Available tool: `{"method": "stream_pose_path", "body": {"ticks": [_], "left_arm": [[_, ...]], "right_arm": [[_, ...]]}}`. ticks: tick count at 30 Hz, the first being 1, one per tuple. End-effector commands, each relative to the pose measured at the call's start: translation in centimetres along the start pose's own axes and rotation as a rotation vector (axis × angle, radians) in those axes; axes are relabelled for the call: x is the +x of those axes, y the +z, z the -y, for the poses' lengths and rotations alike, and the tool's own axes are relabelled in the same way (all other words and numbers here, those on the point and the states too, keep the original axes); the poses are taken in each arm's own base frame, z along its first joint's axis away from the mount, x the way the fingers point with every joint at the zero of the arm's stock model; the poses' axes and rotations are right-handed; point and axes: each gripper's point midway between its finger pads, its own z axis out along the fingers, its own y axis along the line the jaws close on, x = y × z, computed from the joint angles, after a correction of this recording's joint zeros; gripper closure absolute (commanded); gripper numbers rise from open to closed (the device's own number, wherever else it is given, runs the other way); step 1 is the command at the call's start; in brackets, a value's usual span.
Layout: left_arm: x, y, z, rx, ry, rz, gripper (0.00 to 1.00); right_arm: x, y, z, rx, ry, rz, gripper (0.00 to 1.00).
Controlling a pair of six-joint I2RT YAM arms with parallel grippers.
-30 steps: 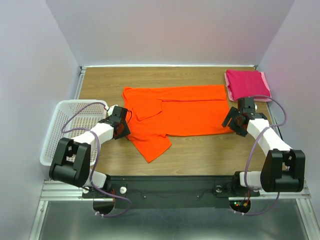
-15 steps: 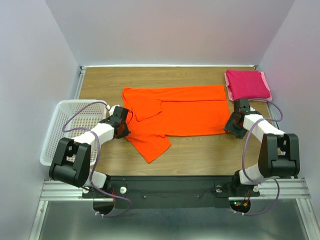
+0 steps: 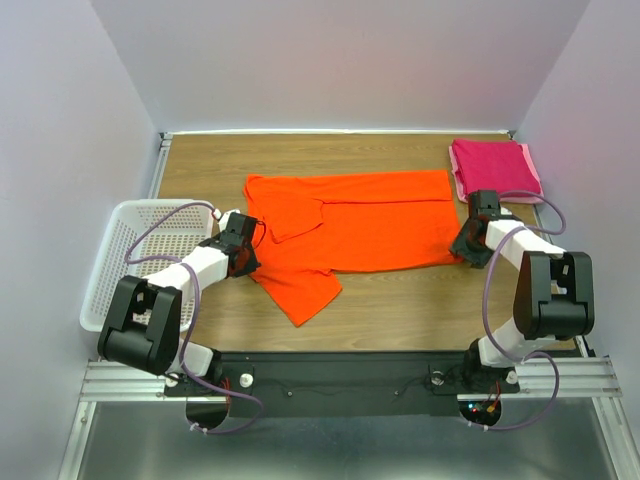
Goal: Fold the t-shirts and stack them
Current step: Fold the tshirt
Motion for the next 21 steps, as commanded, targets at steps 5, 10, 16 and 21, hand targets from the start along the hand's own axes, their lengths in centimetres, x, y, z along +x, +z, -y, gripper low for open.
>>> {"method": "stream_pose_path", "body": {"ticks": [5, 10, 16, 21], "left_arm": [[-0.1, -0.4, -0.5, -0.008, 0.014, 0.026, 0.98], [0.0, -0.4, -0.4, -0.004, 0.016, 0.025, 0.98], [0.0, -0.5, -0.5, -0.002, 0.014, 0.025, 0.98], [0.0, -0.6, -0.5, -0.002, 0.011, 0.028, 0.98]], "right_arm": [[-2.4, -1.8, -1.5, -0.092, 0.067, 0.074, 0.47], [-2.7, -1.4, -0.9, -0.06, 0.069, 0.08, 0.47], [-2.3, -0.7, -0.6, -0.047, 0.071, 0.07, 0.48], [-1.0, 0.1, 0.3, -0.027, 0.071, 0.043, 0.5]]}}
